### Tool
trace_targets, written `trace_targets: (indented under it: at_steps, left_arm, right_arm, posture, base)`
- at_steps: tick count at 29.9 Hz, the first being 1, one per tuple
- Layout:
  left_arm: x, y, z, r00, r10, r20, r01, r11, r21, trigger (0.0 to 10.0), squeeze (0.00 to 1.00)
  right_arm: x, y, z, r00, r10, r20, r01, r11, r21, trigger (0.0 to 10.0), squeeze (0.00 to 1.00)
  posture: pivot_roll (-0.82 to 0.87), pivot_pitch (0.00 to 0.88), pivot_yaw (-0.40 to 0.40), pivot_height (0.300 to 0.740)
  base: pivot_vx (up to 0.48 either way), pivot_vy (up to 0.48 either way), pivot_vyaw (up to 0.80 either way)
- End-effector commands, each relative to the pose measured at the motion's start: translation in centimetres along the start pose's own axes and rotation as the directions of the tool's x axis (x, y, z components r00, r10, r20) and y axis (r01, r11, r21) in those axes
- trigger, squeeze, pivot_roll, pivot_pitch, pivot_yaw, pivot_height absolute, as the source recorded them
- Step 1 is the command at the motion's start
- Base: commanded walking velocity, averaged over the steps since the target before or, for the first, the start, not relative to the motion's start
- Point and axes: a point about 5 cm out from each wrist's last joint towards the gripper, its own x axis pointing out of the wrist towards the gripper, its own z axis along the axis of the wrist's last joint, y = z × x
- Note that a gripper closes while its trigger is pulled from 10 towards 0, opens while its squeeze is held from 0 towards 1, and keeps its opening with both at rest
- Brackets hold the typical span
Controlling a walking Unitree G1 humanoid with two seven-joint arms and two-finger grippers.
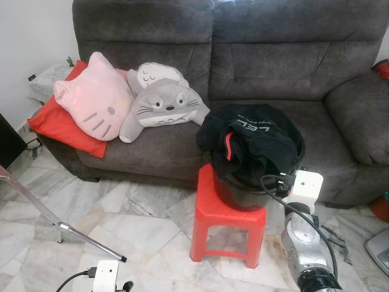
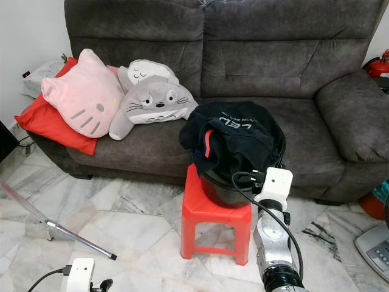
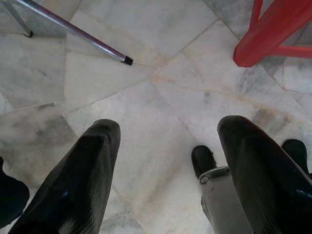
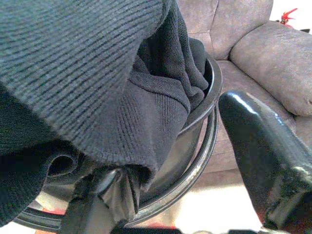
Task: Hang hanger
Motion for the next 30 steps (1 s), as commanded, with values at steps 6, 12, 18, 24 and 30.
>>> trace_targets:
  at_steps: [6, 12, 18, 24, 30]
  left_arm:
    - [-0.23, 0.34, -0.78, 1.000, 0.011, -0.028, -0.011, 1.000, 0.021, 10.0, 0.00]
    - [-0.15, 0.06, -0.54, 1.000, 0.003, -0.019, -0.002, 0.999, 0.035, 10.0, 0.00]
    - [-0.14, 0.05, -0.49, 1.000, -0.001, -0.016, 0.001, 0.999, 0.048, 10.0, 0.00]
    - [-0.15, 0.12, -0.49, 1.000, 0.000, -0.017, 0.001, 0.999, 0.053, 10.0, 0.00]
    - [-0.15, 0.16, -0.52, 1.000, 0.001, -0.019, 0.000, 0.998, 0.057, 10.0, 0.00]
  right_arm:
    - [0.32, 0.30, 0.34, 1.000, -0.005, 0.010, 0.005, 1.000, 0.014, 0.0, 0.00]
    - [0.41, 0.27, 0.48, 1.000, -0.007, 0.017, 0.007, 1.000, 0.022, 0.0, 0.00]
    - [0.41, 0.33, 0.47, 1.000, -0.008, 0.016, 0.008, 1.000, 0.026, 0.0, 0.00]
    - [0.51, 0.33, 0.58, 1.000, -0.013, 0.019, 0.012, 1.000, 0.025, 0.0, 0.00]
    - [0.63, 0.25, 0.74, 1.000, -0.019, 0.025, 0.018, 1.000, 0.022, 0.0, 0.00]
  posture:
    - [-0.19, 0.000, 0.088, 0.740]
    - [-0.20, 0.000, 0.088, 0.740]
    - [-0.19, 0.000, 0.091, 0.740]
    - [-0.19, 0.000, 0.092, 0.740]
    - [-0.19, 0.000, 0.092, 0.740]
  base:
    - [0.000, 0.000, 0.00]
    - [0.000, 0.000, 0.00]
    - [0.000, 0.000, 0.00]
    - [0.000, 0.000, 0.00]
    - [0.000, 0.000, 0.00]
